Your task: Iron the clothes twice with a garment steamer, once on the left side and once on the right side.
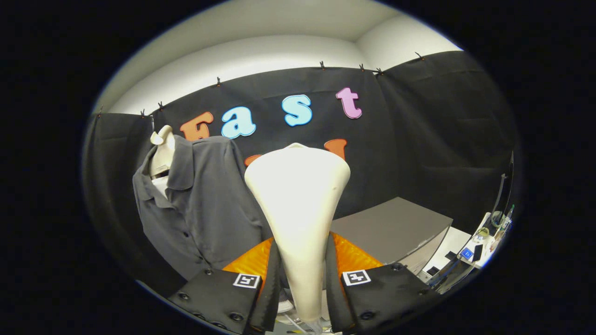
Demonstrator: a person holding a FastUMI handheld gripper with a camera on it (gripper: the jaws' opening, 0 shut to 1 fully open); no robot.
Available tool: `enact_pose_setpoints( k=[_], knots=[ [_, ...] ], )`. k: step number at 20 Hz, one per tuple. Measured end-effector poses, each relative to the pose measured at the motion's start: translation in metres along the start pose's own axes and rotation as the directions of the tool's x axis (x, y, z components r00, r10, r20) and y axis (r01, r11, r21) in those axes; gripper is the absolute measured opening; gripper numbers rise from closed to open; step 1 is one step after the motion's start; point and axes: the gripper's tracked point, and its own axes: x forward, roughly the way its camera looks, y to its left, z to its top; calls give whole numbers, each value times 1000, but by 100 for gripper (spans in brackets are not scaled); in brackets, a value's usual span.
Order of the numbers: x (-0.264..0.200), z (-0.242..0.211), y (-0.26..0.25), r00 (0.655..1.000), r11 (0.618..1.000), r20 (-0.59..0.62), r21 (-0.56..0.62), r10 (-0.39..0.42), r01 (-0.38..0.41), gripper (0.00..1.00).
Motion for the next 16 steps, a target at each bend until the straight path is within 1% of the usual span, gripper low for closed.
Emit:
enact_pose_setpoints(
  k=[6, 11, 16],
  knots=[
    [4, -3, 82, 997, 997, 15, -17, 81, -81, 50],
    [22, -16, 124, 993, 993, -5, -16, 115, -115, 50],
    [50, -37, 150, 991, 991, -44, -46, 127, -129, 50]
  ],
)
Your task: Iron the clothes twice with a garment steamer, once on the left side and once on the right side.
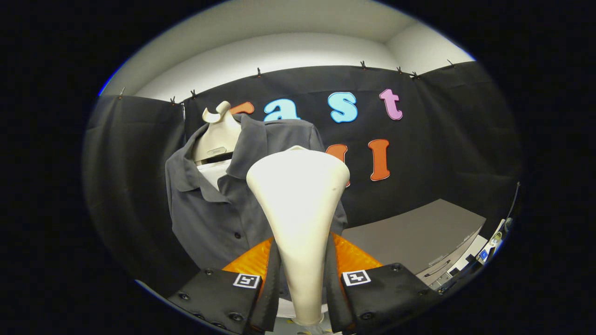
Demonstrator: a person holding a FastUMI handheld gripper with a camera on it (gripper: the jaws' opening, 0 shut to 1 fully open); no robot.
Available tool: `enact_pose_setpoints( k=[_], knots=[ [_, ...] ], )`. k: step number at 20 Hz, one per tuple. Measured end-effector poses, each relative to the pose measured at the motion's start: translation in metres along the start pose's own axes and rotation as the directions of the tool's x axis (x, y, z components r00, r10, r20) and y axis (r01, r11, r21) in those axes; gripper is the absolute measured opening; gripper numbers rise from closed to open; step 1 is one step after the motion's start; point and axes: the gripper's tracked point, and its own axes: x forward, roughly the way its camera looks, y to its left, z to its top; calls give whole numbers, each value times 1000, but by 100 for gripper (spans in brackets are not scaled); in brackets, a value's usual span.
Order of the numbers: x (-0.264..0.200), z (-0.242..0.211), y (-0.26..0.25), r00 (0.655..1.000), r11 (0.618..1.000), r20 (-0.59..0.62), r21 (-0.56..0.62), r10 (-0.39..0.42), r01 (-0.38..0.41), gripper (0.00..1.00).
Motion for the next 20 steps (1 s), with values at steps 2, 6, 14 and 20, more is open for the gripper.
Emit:
enact_pose_setpoints(
  k=[2, 6, 14, 20],
  knots=[
    [12, -9, 6, 1000, 1000, -19, -7, 2, -3, 50],
    [32, -20, 10, 999, 1000, -50, -21, -8, 7, 50],
    [74, -45, 15, 992, 999, -121, -50, -27, 21, 50],
    [87, -74, 11, 983, 999, -181, -41, -26, 19, 51]
  ],
)
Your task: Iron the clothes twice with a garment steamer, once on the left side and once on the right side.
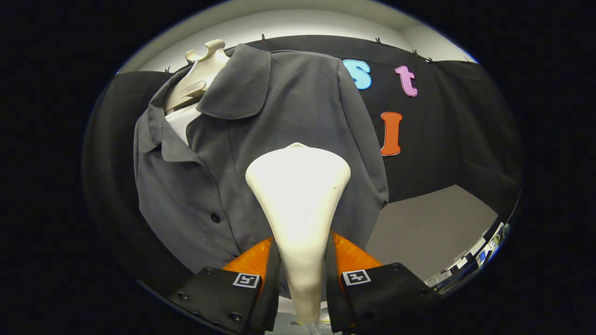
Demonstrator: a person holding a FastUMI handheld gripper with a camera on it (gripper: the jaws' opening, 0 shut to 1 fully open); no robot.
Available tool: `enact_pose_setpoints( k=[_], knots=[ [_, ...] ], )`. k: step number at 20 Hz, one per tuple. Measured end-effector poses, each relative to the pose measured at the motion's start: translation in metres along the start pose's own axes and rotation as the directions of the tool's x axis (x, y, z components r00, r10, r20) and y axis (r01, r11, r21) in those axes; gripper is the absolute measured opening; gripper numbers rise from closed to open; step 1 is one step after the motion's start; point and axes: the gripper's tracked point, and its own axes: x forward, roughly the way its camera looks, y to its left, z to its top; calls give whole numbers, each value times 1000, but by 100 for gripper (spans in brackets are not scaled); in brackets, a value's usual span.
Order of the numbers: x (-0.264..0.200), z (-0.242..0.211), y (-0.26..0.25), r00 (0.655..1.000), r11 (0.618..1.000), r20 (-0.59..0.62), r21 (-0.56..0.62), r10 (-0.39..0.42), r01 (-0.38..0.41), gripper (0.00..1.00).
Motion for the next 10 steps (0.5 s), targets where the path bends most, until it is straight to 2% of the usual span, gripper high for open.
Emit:
enact_pose_setpoints(
  k=[10],
  knots=[
    [24, -52, -6, 996, 1000, -90, -9, -18, 17, 51]
  ],
)
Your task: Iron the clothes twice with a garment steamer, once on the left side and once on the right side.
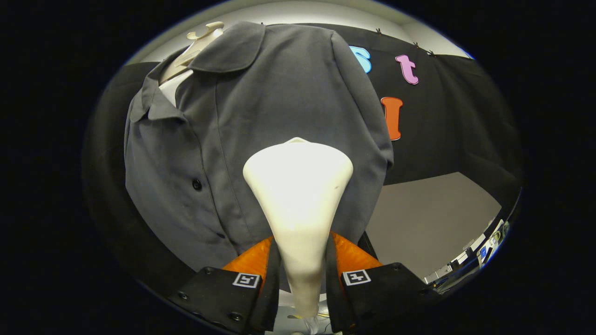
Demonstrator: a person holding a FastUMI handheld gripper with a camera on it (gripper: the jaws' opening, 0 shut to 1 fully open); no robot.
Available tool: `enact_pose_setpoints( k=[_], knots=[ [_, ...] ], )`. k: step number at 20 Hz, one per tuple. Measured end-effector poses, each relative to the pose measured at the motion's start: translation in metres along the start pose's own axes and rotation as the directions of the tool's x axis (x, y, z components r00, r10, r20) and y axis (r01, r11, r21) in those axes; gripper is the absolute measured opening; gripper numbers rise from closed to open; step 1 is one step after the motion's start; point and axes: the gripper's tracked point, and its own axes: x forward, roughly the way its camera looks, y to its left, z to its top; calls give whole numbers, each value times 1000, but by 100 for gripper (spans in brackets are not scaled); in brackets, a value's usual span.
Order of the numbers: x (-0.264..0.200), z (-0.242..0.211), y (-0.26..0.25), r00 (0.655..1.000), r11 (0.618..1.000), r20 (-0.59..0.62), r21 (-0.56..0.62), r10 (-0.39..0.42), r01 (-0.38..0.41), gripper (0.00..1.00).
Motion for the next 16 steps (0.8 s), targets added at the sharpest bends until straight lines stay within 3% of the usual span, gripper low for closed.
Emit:
enact_pose_setpoints(
  k=[16],
  knots=[
    [38, -109, -13, 984, 1000, -180, 12, -9, 12, 51]
  ],
)
